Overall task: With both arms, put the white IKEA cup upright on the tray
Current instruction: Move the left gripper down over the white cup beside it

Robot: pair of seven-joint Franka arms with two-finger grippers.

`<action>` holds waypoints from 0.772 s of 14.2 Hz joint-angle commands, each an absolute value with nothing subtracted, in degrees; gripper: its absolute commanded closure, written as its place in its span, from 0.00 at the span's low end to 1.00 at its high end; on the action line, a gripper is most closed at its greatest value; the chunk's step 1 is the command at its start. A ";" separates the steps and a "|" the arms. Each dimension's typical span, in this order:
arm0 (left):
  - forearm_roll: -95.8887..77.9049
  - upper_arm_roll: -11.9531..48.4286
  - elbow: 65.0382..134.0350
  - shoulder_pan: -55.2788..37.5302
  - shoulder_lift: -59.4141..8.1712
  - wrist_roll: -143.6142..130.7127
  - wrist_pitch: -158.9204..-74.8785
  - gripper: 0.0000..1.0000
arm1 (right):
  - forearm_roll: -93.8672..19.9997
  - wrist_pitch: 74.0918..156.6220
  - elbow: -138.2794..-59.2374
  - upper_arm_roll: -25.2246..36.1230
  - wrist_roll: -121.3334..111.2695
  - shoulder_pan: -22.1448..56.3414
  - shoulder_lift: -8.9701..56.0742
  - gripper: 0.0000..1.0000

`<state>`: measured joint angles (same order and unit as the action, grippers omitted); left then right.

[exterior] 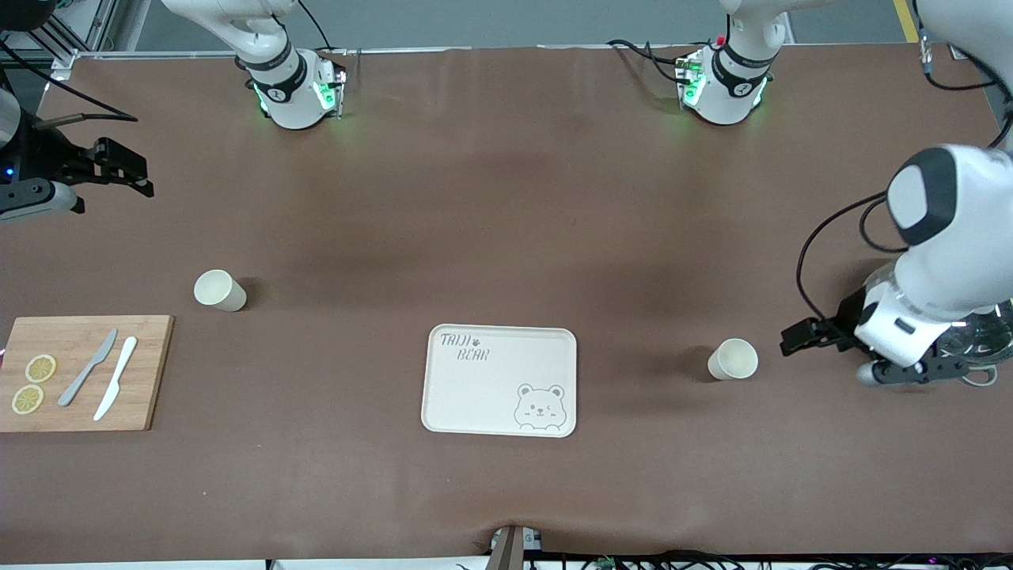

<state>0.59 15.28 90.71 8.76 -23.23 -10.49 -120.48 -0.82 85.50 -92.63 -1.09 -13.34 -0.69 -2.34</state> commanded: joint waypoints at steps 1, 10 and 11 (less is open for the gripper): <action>2.37 15.47 90.52 8.79 -27.41 -10.99 -125.49 0.00 | -1.32 86.05 -93.78 -1.23 -12.57 -0.70 -3.52 0.00; 13.89 15.56 94.48 5.45 -29.00 -12.04 -127.44 0.00 | -1.32 86.13 -93.69 -1.23 -12.57 -0.70 -3.52 0.00; 13.89 15.56 94.48 5.45 -29.53 -12.39 -127.62 0.00 | -1.32 86.05 -93.78 -1.23 -12.57 -0.70 -3.52 0.00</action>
